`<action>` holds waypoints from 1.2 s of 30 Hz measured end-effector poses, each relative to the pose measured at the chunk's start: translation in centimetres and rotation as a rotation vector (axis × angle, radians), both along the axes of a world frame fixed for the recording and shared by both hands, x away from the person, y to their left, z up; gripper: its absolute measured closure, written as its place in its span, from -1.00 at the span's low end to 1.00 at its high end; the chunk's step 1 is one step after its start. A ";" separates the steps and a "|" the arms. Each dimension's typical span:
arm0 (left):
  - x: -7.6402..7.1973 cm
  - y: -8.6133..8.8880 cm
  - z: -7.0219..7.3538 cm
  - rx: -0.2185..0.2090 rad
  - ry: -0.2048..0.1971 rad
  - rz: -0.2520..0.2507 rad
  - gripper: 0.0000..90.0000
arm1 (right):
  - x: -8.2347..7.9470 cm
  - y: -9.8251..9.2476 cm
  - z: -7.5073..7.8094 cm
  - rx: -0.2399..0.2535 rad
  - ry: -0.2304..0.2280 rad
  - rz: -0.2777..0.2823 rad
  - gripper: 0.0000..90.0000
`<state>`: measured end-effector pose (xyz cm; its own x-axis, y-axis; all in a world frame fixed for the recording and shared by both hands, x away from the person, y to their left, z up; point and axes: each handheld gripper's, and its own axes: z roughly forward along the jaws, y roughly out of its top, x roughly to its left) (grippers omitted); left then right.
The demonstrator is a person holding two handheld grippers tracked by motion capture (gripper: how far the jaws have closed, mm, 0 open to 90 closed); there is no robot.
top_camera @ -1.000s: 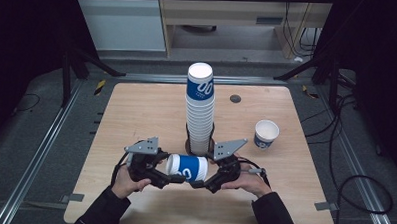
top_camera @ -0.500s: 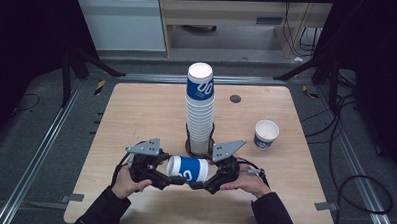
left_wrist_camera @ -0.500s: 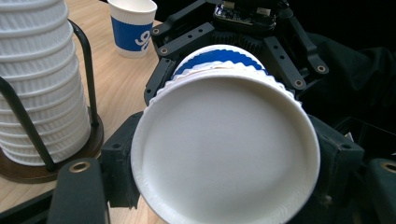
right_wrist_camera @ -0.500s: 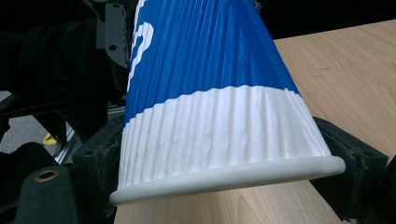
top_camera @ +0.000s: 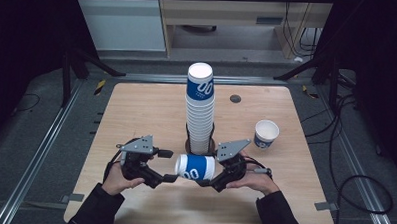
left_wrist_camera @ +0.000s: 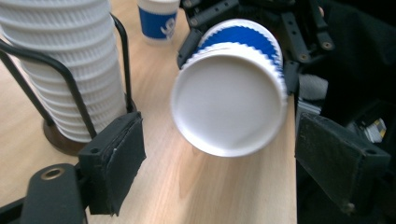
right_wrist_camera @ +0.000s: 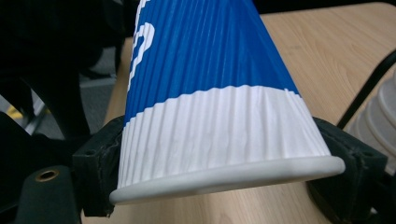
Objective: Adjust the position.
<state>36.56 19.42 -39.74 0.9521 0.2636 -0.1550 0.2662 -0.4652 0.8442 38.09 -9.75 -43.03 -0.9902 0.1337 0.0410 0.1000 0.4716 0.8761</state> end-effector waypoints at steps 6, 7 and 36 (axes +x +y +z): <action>-0.1 -1.4 -1.1 0.148 -0.002 -0.037 -0.68 | -0.2 0.8 -0.7 -0.100 -0.011 0.014 -0.65; -0.1 -1.6 -1.4 0.168 -0.001 -0.043 -0.69 | -0.3 1.0 -0.8 -0.110 -0.014 0.023 -0.65; -0.7 -4.2 -3.7 0.359 0.004 -0.129 -0.42 | -1.3 4.0 -1.9 -0.258 -0.049 0.104 -0.68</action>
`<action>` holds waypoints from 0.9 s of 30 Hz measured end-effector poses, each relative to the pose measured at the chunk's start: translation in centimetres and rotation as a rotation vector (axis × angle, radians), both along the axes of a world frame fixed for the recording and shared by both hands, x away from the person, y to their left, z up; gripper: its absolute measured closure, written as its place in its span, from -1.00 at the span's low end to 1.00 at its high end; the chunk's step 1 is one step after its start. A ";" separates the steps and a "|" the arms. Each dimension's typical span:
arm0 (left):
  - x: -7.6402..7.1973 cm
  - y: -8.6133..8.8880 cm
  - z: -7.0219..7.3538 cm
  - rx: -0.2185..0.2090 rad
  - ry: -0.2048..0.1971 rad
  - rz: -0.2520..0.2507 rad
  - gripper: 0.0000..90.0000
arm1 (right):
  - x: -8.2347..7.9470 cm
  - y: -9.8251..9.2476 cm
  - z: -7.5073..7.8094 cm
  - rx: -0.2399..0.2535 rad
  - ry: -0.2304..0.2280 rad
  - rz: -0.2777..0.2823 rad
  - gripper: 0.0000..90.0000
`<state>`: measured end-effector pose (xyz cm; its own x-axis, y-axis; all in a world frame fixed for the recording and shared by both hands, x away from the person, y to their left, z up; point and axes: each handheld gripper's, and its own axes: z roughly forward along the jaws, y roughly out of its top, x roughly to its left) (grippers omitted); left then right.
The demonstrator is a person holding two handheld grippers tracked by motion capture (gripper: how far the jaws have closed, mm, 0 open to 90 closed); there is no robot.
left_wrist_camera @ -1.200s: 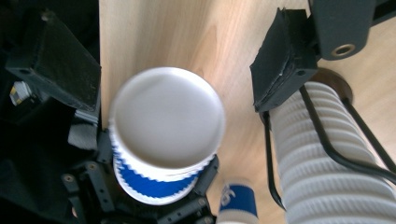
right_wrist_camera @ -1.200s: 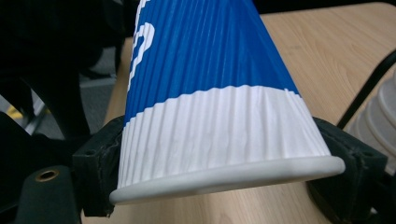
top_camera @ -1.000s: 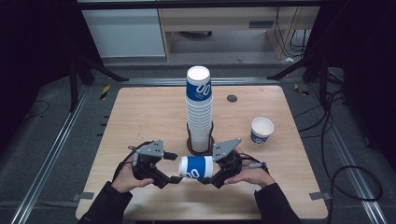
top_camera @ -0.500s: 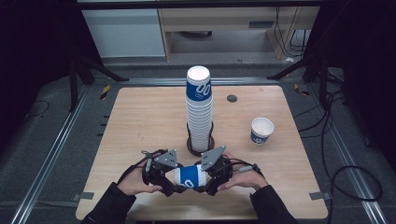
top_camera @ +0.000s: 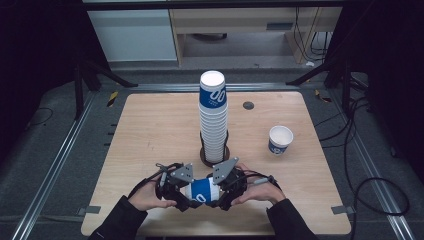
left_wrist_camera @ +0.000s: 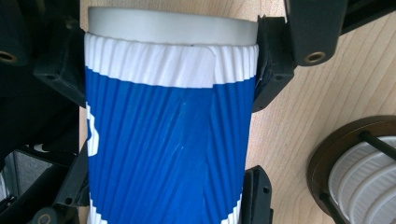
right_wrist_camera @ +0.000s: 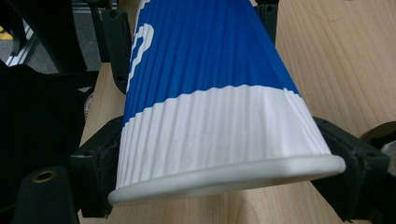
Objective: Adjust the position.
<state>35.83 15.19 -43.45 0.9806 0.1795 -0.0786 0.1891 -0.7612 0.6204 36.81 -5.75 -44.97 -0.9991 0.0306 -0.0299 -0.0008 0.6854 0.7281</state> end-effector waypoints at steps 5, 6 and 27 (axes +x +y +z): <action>0.2 0.4 0.1 -0.014 0.000 0.015 -0.42 | 0.2 -0.3 0.5 0.048 -0.009 -0.026 -0.82; 0.3 0.6 0.1 -0.021 0.001 0.020 -0.41 | 0.2 -0.5 0.7 0.063 -0.011 -0.035 -0.83; 0.4 3.1 2.7 -0.305 -0.018 0.055 -0.42 | 1.2 -3.3 3.0 0.382 0.078 -0.114 -0.85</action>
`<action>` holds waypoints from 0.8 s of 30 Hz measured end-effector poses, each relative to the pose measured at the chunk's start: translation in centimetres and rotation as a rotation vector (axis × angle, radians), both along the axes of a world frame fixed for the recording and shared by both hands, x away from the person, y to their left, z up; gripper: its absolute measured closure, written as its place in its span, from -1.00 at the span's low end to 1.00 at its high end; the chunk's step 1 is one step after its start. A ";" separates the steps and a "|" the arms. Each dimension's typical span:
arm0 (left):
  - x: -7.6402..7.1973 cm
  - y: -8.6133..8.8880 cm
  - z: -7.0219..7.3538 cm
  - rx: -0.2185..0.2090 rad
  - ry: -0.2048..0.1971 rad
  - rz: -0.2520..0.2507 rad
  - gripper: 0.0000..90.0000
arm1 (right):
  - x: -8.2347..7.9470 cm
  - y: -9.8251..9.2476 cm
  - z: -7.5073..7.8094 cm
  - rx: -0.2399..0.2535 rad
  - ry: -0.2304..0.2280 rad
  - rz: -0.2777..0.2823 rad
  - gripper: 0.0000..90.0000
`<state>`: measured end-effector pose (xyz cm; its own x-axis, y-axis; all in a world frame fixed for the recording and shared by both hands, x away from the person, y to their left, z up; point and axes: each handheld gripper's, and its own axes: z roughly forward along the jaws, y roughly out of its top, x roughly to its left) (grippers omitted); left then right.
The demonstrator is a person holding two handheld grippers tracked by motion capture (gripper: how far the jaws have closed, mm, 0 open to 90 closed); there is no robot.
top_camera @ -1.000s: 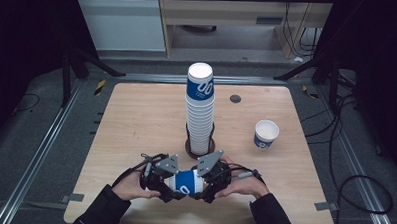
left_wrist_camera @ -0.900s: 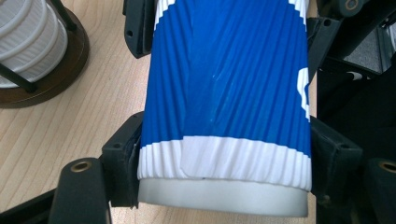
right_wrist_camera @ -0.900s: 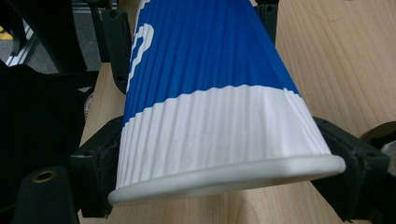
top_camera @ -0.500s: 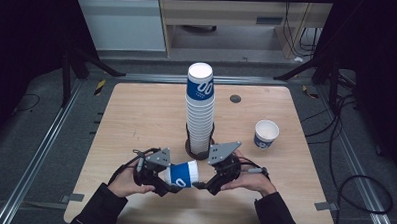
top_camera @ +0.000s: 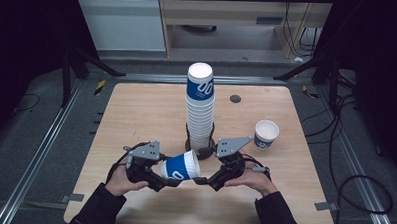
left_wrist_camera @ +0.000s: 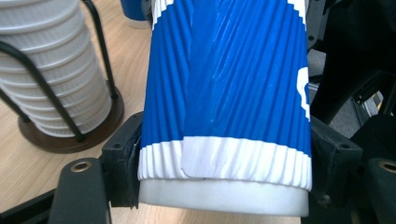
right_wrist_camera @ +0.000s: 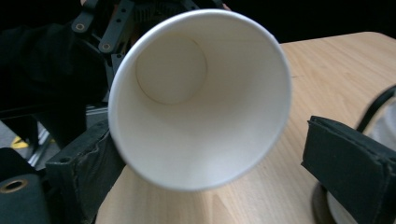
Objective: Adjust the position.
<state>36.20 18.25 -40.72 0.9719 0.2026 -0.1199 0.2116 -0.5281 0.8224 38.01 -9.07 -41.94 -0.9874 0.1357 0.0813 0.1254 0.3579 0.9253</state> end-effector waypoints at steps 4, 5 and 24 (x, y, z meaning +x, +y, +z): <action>-0.1 -0.3 -0.1 0.008 0.003 -0.022 -0.42 | -0.1 0.5 -0.2 0.015 0.020 0.036 -0.85; -0.2 -0.6 -0.2 0.006 0.007 -0.035 -0.42 | -0.2 0.6 -0.2 0.024 0.027 0.044 -0.85; -0.3 -0.9 -0.2 0.023 -0.002 -0.023 -0.51 | -0.2 0.8 -0.4 0.040 0.061 0.086 -0.65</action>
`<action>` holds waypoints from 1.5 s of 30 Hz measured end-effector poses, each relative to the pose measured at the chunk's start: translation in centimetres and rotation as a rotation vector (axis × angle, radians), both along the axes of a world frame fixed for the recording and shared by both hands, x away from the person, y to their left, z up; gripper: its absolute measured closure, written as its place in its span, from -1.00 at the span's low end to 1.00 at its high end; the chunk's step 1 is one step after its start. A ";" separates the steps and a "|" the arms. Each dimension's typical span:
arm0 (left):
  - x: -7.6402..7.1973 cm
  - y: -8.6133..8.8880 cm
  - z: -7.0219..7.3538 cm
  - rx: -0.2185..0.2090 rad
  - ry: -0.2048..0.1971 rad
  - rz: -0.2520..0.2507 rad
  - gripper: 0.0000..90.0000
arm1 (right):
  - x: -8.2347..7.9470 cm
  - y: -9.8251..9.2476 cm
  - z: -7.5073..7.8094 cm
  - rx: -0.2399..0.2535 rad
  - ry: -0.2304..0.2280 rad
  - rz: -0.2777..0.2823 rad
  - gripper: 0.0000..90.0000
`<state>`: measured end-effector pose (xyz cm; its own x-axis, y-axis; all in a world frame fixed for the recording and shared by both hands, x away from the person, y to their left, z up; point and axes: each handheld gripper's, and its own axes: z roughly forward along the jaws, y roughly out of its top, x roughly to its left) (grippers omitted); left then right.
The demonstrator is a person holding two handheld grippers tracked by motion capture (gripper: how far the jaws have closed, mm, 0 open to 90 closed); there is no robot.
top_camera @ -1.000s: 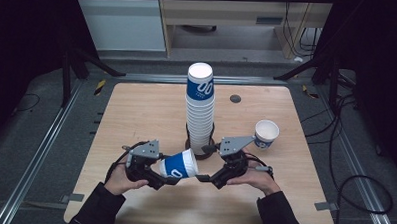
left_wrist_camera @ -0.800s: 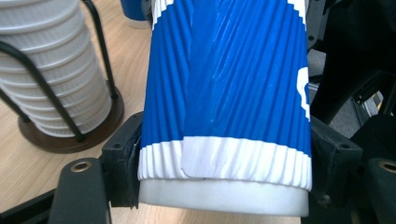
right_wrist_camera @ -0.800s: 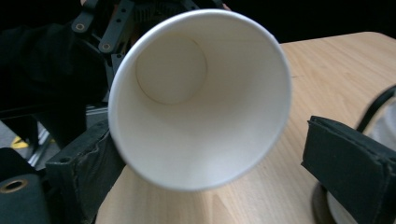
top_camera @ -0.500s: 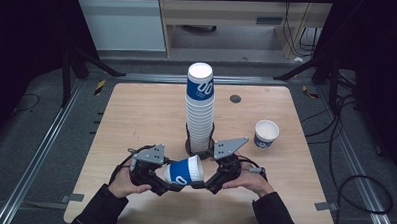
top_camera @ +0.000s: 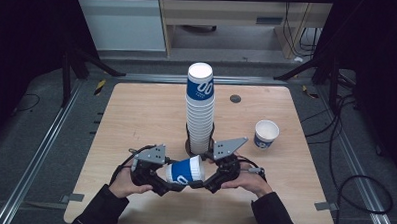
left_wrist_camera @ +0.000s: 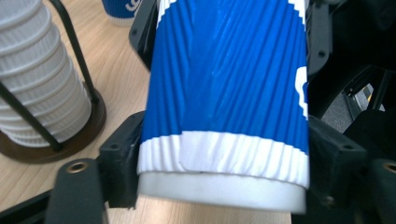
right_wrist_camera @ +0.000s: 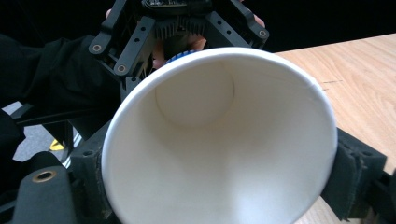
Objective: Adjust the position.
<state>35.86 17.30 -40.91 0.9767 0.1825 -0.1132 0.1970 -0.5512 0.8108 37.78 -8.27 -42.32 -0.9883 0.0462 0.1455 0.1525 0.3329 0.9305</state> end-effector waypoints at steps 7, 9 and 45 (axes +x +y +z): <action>0.2 0.6 0.0 0.058 -0.004 0.019 -0.62 | 0.1 -1.0 0.5 -0.072 -0.035 -0.041 -0.65; 0.2 0.3 -0.2 0.080 -0.004 0.014 -0.65 | 0.2 -1.0 0.5 -0.098 -0.043 -0.048 -0.64; 0.4 -1.6 -2.7 0.214 0.019 -0.007 -0.39 | -0.6 1.7 -0.2 -0.248 -0.131 -0.031 -0.82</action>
<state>36.25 15.68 -43.59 0.9760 0.1974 -0.0913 0.2068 -0.7122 0.6708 37.18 -6.55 -42.51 -0.9955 0.0951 -0.0027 0.0503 0.5503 0.8335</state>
